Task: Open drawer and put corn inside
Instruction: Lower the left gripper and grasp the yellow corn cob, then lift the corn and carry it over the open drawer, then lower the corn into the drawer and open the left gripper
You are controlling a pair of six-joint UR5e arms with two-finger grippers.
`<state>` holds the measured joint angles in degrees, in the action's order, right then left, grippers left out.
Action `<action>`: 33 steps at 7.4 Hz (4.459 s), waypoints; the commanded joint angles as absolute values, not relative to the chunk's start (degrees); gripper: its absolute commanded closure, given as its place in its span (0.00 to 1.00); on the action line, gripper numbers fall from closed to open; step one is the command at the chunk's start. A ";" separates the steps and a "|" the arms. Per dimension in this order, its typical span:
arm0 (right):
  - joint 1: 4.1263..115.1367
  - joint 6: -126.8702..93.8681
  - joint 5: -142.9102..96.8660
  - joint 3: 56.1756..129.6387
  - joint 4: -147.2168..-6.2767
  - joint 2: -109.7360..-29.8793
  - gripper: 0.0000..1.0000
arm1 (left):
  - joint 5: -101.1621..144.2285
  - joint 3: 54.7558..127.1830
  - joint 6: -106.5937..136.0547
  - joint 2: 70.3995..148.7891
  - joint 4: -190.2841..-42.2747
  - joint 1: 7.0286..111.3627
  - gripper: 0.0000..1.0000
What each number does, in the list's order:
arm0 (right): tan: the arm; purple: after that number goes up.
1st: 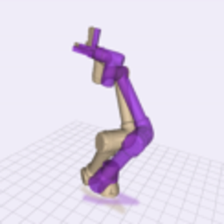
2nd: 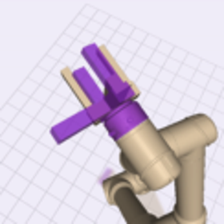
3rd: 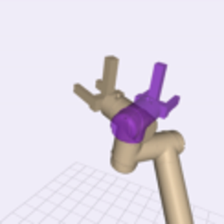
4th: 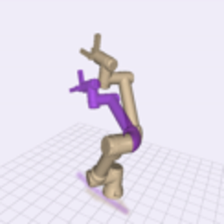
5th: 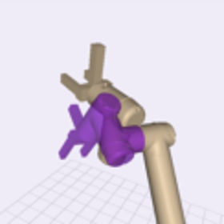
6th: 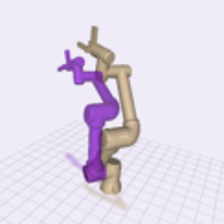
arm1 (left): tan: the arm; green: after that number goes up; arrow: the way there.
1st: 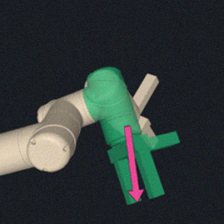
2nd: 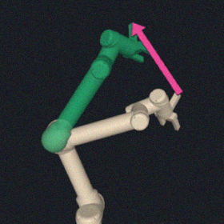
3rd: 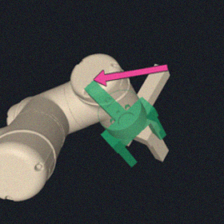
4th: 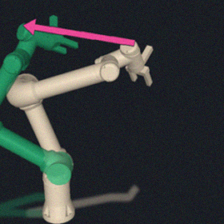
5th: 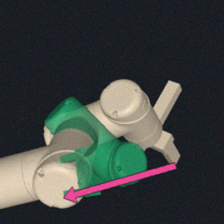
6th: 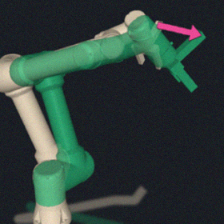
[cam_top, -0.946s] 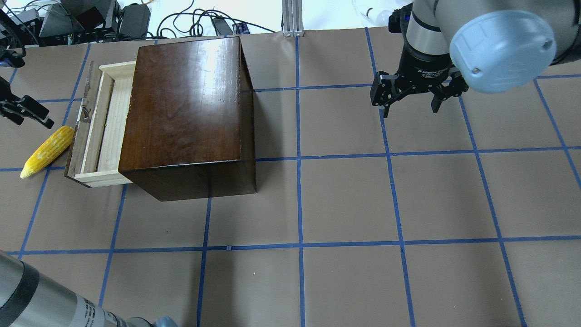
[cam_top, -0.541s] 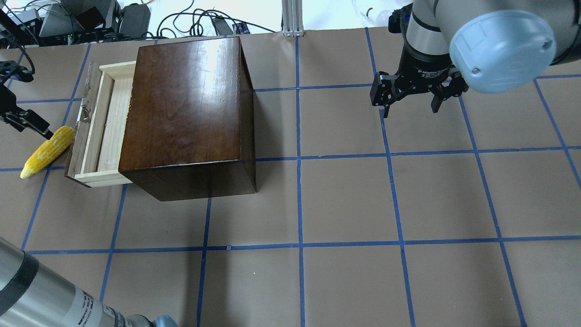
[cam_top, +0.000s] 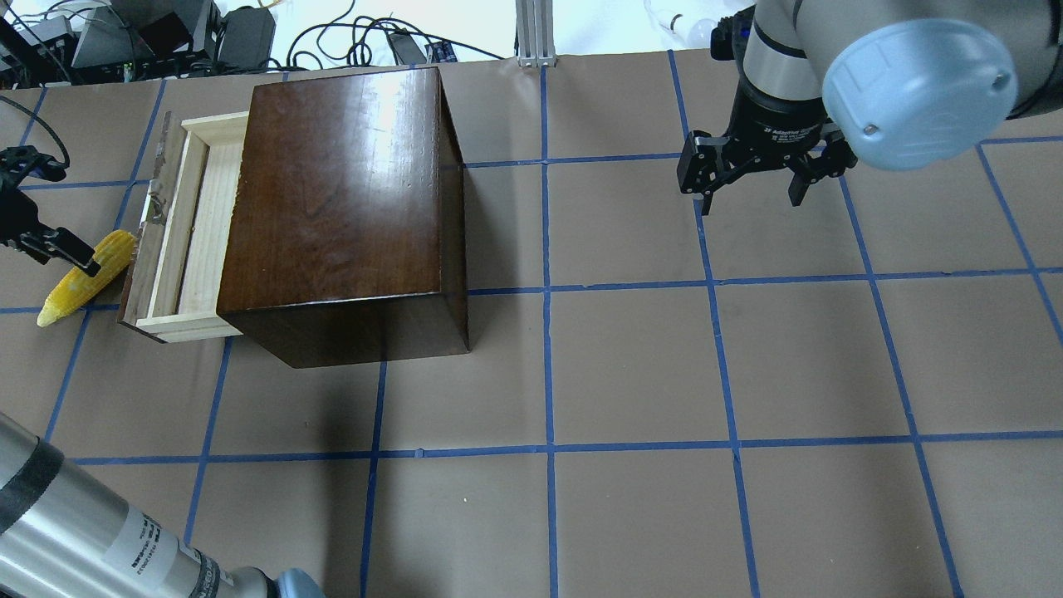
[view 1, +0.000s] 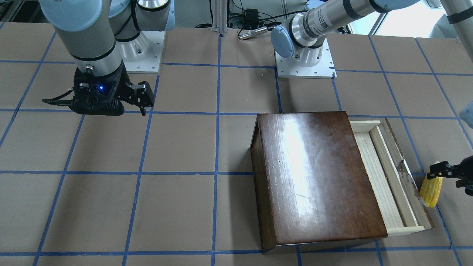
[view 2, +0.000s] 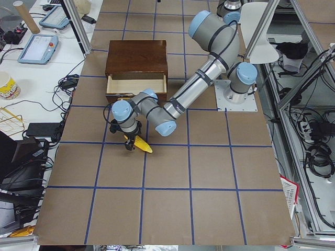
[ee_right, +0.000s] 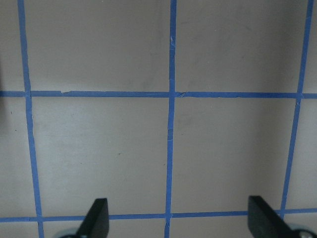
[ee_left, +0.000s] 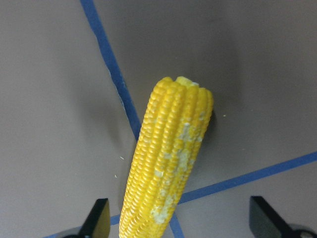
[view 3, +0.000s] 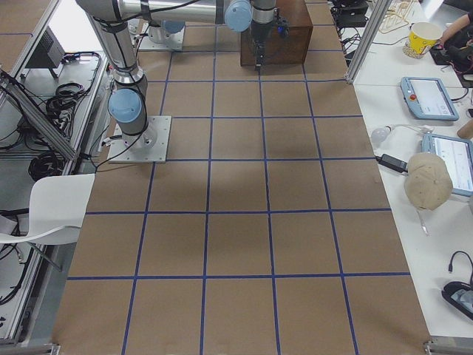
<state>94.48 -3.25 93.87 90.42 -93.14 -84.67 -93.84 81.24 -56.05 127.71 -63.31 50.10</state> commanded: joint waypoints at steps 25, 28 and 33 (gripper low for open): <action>94.48 -3.25 93.78 90.44 -93.08 -84.73 0.00 | -89.65 73.93 -34.15 112.08 -81.62 57.55 1.00; 94.48 -3.25 93.69 90.44 -93.08 -84.64 0.00 | -89.38 74.44 -17.10 107.94 -85.95 65.98 1.00; 94.48 -3.25 93.78 90.44 -93.16 -84.64 0.00 | -89.21 81.12 -14.33 109.86 -84.20 68.12 1.00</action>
